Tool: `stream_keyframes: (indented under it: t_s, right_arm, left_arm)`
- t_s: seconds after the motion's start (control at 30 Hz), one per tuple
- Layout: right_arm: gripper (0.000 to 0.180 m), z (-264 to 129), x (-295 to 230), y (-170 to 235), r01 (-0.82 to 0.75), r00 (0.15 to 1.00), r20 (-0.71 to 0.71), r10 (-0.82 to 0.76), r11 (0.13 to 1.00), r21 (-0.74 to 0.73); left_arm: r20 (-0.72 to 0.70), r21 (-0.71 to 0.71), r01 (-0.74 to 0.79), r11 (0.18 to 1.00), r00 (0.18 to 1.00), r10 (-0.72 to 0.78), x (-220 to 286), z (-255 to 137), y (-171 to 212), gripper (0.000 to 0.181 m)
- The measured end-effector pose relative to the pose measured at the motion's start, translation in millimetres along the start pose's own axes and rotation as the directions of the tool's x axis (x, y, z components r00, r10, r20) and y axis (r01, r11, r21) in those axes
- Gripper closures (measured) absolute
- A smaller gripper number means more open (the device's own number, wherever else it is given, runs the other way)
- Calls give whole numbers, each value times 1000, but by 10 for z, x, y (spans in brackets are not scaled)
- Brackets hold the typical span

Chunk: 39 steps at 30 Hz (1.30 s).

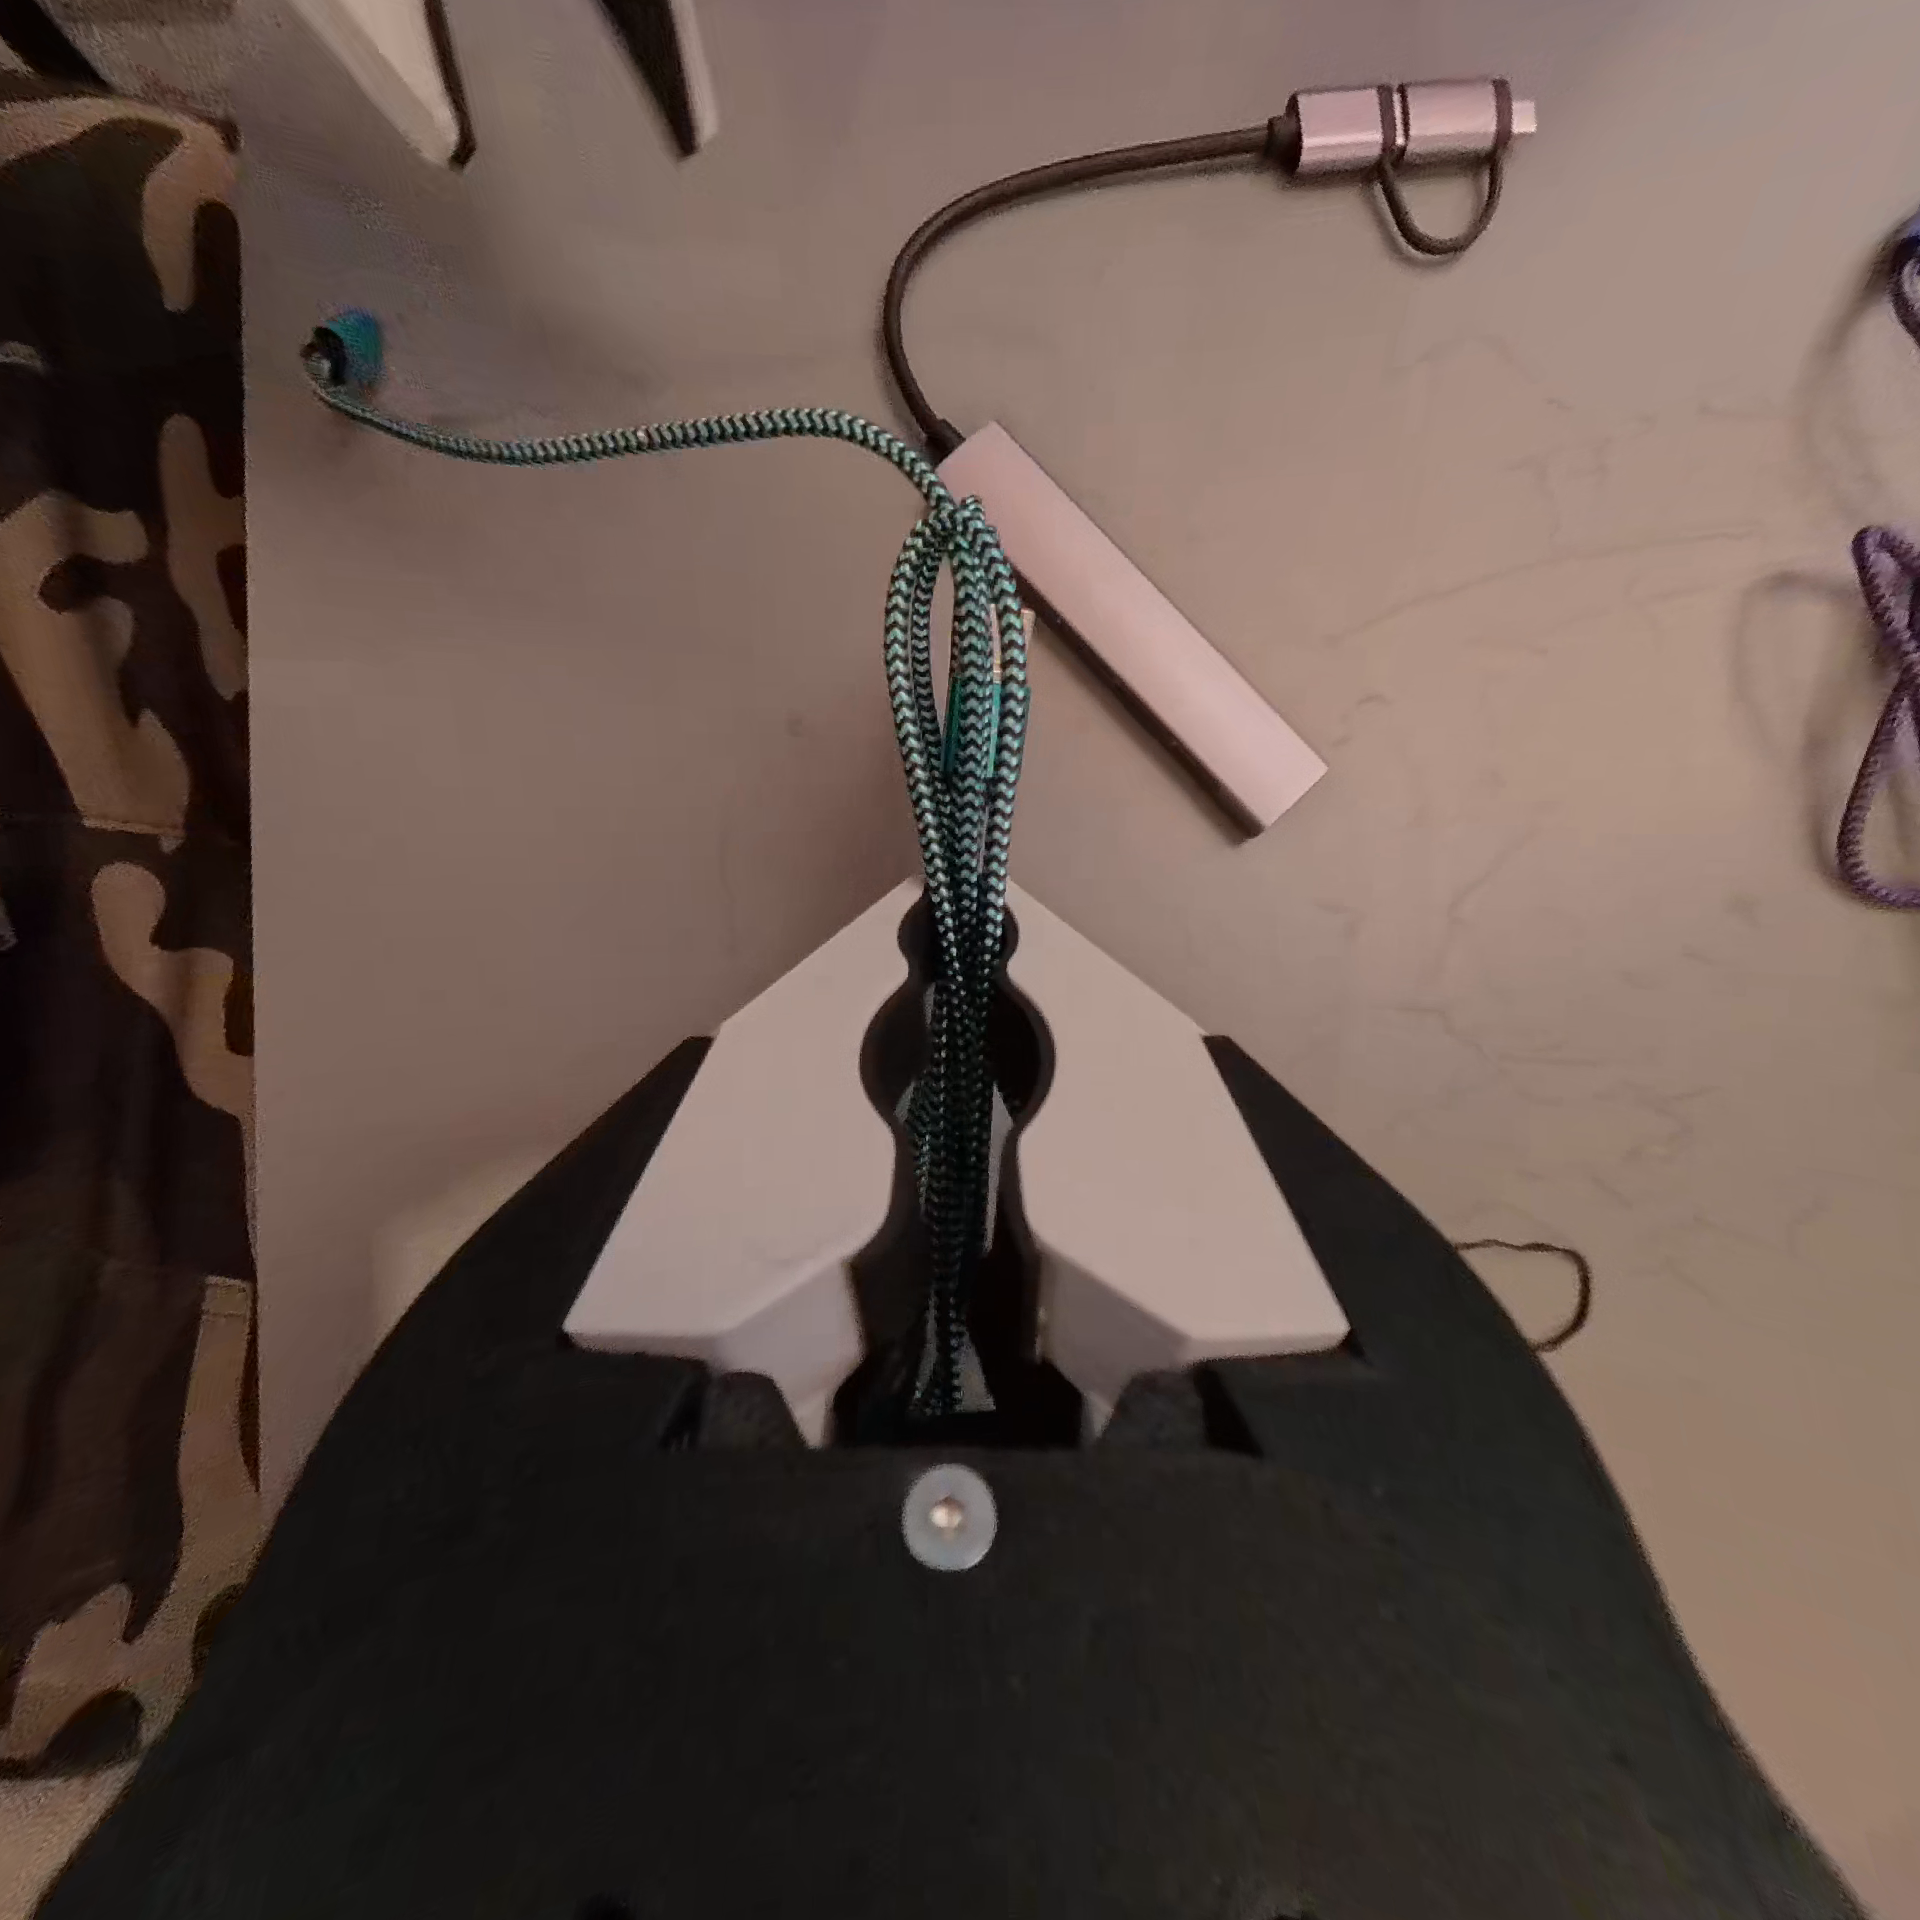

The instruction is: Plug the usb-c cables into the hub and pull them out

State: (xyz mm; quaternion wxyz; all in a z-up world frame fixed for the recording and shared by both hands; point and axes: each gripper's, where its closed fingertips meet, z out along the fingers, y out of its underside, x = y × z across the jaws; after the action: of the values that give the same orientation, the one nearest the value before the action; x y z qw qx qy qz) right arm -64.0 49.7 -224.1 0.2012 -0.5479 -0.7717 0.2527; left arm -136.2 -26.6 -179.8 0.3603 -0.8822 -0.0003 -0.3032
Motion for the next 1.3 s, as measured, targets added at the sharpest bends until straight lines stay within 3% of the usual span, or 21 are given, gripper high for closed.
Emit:
stream_keyframes:
  t_s: [0.03,0.13,0.23,0.37,0.43,0.53,0.67,0.8,0.93,1.03,1.1,1.2,1.3]
  right_arm:
    - [178,-12,-1,-24,23,1000,-4,-23,1000,-6]
    - [178,-48,76,-94,165,982,-90,-168,985,-44]
    - [178,-89,63,-232,376,907,-174,-383,924,-77]
    - [178,-233,42,-447,584,743,-314,-591,802,-127]
    - [178,-306,31,-510,638,671,-364,-646,753,-161]
    - [178,-375,43,-530,660,627,-391,-673,726,-192]
    - [178,-393,99,-540,686,574,-417,-705,692,-224]
    - [164,-457,298,-571,623,599,-477,-643,749,-226]
    - [155,-931,328,-766,583,620,-591,-516,807,-94]
    - [159,-1150,205,-785,303,903,-389,-183,912,275]
    - [153,-1187,310,-759,26,972,-220,86,886,463]
    - [127,-1120,503,-742,-359,917,95,387,697,621]
    - [115,-1047,515,-860,-570,818,393,419,509,645]
  left_arm:
    - [35,-3,-57,998,998,57,8,-16,-76,130]
    - [39,-50,-236,971,971,238,250,60,-338,119]
    - [-68,-122,-287,950,958,280,486,251,-554,111]
    - [-279,-301,-211,930,952,126,522,474,-541,105]
    - [-395,-434,-177,883,919,-9,576,503,-378,104]
    - [-473,-508,-220,833,879,-56,662,561,-202,125]
    - [-478,-462,-209,862,877,-44,648,668,-274,152]
    - [-432,-381,-196,903,902,14,545,710,-413,172]
    - [-384,-255,-176,951,921,68,441,660,-638,175]
    - [-340,-100,-222,970,924,176,485,601,-866,176]
    - [-267,-17,-246,969,935,232,487,601,-998,176]
    - [-131,54,-350,935,926,354,496,635,-1099,175]
    - [-20,25,-490,871,871,491,556,720,-1057,176]
